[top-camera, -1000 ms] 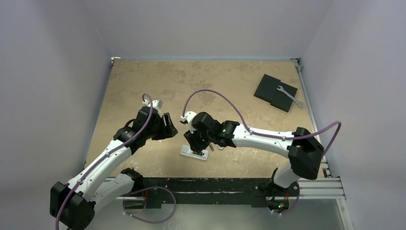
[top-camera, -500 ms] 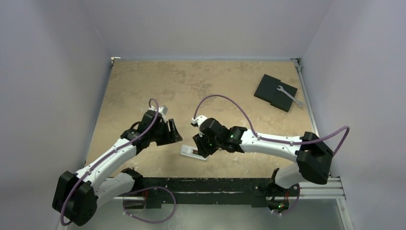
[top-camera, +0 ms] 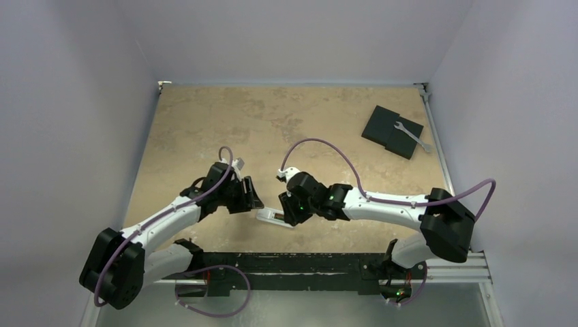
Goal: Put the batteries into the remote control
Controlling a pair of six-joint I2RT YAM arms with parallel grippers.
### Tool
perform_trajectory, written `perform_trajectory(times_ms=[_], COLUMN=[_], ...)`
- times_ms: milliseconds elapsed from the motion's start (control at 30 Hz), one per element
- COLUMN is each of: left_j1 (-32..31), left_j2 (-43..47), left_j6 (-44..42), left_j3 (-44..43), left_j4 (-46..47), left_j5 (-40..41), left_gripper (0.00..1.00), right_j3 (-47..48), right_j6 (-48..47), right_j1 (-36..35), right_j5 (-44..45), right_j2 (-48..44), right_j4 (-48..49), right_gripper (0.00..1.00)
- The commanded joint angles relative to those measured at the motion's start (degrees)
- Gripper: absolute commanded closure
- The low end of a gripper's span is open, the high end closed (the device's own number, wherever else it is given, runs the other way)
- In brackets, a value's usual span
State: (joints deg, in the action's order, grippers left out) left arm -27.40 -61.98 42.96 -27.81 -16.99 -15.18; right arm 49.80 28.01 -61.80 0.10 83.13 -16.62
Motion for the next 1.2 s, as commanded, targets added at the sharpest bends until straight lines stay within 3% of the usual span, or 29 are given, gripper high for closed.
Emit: perform_trajectory(times_ms=[0,1167], left_j1=[0.1,-1.7], left_j2=[-1.6,-5.9], left_j6=[1.1,0.5], left_j3=[1.4,3.0], left_j4=[5.0,8.3], left_j5=[-3.4,-5.3], left_gripper=[0.49,0.62], right_j3=[-1.0,0.4], right_j6=[2.9,5.7], right_j1=[0.3,0.4], right_j5=[0.4,1.0], right_j2=[-1.2,4.9], right_j4=[3.2,5.3], right_gripper=[0.64,0.75])
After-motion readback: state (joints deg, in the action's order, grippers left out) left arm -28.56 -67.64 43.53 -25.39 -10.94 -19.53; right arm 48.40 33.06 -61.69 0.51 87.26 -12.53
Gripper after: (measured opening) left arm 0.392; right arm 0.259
